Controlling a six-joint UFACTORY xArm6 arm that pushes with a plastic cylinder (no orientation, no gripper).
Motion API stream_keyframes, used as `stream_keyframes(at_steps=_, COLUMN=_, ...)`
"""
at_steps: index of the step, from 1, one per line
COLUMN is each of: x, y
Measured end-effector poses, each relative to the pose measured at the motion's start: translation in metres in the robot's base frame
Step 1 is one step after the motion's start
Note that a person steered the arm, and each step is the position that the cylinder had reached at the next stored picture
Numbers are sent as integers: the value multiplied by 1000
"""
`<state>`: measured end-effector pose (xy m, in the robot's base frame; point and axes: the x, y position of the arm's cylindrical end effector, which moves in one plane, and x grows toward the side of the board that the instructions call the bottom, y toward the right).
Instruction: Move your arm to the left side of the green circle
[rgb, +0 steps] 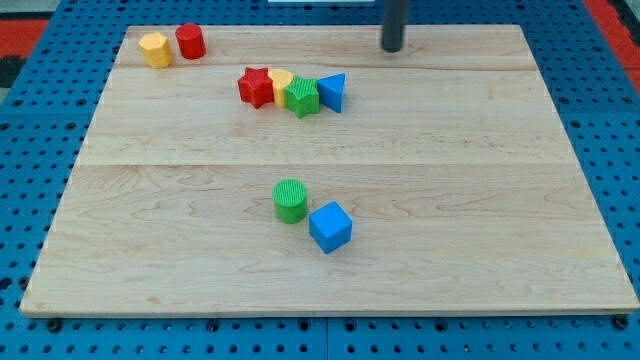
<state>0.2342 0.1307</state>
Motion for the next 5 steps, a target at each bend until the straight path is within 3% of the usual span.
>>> stream_keyframes(at_steps=1, x=0, y=68)
stream_keyframes(at_steps=3, x=4, y=80)
stream_keyframes(at_steps=5, x=138, y=109)
